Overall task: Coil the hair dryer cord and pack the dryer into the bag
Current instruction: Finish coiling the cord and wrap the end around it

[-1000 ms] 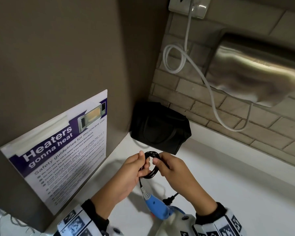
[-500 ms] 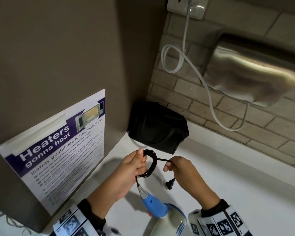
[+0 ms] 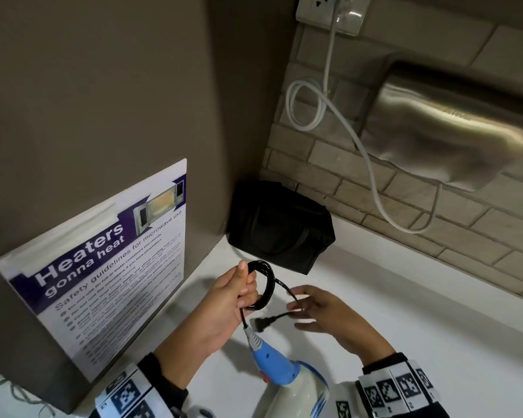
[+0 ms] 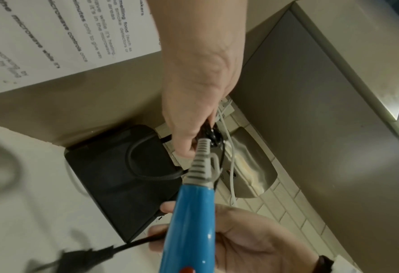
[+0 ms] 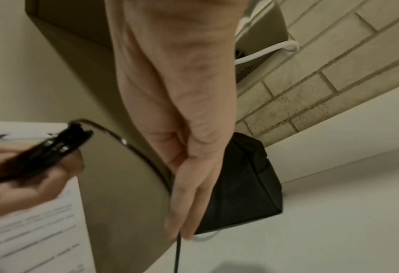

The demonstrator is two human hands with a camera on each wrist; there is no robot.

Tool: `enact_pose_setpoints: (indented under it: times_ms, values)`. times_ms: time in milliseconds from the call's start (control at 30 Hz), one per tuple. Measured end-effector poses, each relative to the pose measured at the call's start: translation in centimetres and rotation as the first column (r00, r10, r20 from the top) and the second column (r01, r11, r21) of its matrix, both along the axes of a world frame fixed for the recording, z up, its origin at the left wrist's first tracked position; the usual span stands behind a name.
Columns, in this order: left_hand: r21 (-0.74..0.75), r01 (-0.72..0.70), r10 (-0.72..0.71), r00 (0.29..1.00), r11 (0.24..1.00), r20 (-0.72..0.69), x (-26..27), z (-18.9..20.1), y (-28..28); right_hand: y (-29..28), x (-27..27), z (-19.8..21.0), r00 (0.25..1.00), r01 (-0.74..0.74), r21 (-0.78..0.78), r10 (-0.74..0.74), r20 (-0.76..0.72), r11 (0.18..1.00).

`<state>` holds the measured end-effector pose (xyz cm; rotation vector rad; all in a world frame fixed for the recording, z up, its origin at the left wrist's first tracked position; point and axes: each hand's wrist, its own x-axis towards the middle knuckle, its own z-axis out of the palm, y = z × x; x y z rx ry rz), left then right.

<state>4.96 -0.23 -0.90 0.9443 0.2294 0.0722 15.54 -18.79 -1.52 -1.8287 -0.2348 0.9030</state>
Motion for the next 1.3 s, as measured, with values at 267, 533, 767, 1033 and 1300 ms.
enact_pose_setpoints:
  times_ms: [267, 533, 767, 1033, 1300]
  values:
    - [-0.067, -0.023, 0.021, 0.999, 0.997, -0.032, 0.2, -0.3, -0.1, 0.6, -1.9, -1.3, 0.947, -0.265, -0.239, 0.299, 0.120, 0.934]
    - [-0.058, -0.014, 0.011, 0.999, 0.998, -0.047, 0.1, 0.0, -0.4, 0.8, -0.3, 0.1, 0.968, 0.250, 0.182, -0.240, -0.075, 0.951]
    - [0.022, -0.128, 0.130, 0.983, 0.992, -0.129, 0.5, -0.3, -1.1, 1.8, -1.0, 2.4, 0.902, 0.429, 0.407, -0.360, -0.239, 0.806]
    - [0.047, -0.197, 0.202, 0.969, 0.979, -0.142, 0.7, -0.7, -1.4, 2.8, -2.0, 2.8, 0.813, 0.544, 0.370, -0.364, -0.454, 0.753]
    - [0.112, -0.212, 0.226, 0.967, 0.971, -0.122, 0.7, -1.0, -1.5, 3.8, -3.2, 2.7, 0.734, 0.600, 0.357, -0.315, -0.602, 0.716]
